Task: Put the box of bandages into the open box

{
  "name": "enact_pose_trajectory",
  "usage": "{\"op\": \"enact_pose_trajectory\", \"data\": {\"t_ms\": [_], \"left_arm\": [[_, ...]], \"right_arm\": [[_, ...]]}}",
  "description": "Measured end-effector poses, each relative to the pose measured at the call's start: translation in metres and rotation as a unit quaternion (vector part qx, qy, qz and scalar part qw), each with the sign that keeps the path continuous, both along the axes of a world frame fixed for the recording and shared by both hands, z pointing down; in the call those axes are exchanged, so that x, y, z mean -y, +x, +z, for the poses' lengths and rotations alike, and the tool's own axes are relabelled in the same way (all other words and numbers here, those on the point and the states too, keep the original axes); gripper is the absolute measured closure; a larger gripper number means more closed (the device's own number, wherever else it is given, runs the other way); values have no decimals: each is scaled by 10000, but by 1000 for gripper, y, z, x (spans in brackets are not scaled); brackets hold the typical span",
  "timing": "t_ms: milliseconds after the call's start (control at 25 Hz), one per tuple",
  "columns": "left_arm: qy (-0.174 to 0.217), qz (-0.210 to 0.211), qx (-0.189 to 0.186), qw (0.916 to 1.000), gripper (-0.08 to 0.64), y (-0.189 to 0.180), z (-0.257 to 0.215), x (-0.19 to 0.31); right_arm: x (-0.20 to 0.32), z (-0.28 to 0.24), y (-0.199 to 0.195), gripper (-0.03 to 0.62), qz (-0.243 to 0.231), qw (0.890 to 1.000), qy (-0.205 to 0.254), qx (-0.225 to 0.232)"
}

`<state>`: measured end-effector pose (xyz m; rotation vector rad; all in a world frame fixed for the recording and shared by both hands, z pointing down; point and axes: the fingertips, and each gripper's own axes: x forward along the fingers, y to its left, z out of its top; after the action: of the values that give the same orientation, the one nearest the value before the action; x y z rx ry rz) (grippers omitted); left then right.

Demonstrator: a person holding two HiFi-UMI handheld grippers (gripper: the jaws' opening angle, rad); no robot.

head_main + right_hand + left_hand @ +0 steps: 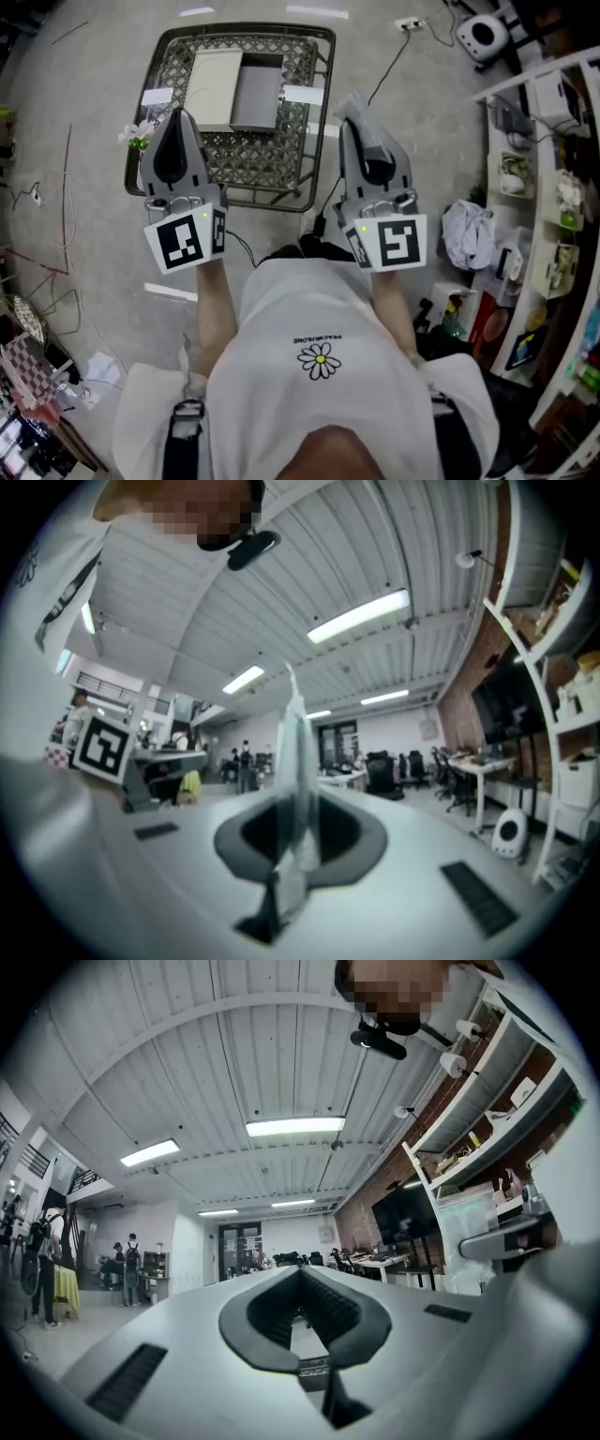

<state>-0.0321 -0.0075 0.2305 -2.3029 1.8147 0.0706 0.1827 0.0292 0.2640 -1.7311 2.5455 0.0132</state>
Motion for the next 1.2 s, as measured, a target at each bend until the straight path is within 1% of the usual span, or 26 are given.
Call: {"op": "enact_pose_trajectory", "data": {"t_ms": [120, 320, 480, 680, 800, 960, 1080, 1200], "left_arm": [[-10, -44, 196, 9998, 540, 9, -6, 6], [-20, -124, 260, 9996, 540, 16, -11, 16], [-103, -53, 284, 9995, 540, 23, -5, 27], [42, 258, 192, 9995, 540, 39, -14, 44], [254, 418, -43, 9988, 540, 43, -23, 50], [334, 699, -78, 9970, 540, 51, -29, 64], [426, 777, -186, 9959, 540, 50, -35, 69], [449, 817, -198, 9954, 540, 43, -36, 75]], "right_arm": [[10, 8, 6, 549, -46, 9999, -79, -43], [25, 18, 3, 549, -333, 9987, -271, 282], [36, 27, -5, 549, -405, 9983, -397, 135], [55, 28, 2, 549, -211, 9980, -521, 295], [66, 20, -3, 549, -113, 9981, -471, 389], [80, 10, -15, 549, 25, 9981, -428, 435], [87, 6, -19, 549, 116, 9983, -401, 409], [92, 3, -27, 549, 133, 9982, -397, 420]]}}
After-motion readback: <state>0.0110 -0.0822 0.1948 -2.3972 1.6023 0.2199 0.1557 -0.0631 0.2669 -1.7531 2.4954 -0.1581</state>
